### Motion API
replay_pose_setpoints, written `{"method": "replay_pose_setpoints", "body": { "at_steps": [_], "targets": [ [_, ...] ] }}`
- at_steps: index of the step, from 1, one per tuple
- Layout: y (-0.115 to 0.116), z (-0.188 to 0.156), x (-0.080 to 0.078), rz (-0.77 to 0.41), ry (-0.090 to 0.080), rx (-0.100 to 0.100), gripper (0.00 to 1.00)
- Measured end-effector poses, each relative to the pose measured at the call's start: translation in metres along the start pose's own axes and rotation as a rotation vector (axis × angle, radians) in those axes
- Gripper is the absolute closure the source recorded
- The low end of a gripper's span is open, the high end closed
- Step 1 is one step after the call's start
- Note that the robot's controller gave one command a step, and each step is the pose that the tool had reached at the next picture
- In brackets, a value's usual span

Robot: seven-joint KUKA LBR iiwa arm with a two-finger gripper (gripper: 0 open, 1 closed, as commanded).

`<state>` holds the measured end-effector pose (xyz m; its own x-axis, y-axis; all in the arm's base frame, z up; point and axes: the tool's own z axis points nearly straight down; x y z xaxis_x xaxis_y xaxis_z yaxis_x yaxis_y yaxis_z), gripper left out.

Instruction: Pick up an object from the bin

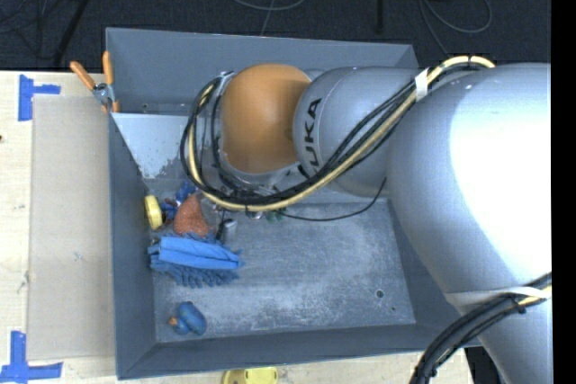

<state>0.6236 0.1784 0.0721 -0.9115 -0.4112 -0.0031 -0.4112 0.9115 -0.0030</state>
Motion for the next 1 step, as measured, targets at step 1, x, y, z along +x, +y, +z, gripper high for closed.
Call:
{"method": "replay_pose_setpoints", "body": {
  "at_steps": [1],
  "targets": [
    [-0.0202,-0.1740,0.0225,0.042,-0.005,-0.002,1.00]
  ]
}}
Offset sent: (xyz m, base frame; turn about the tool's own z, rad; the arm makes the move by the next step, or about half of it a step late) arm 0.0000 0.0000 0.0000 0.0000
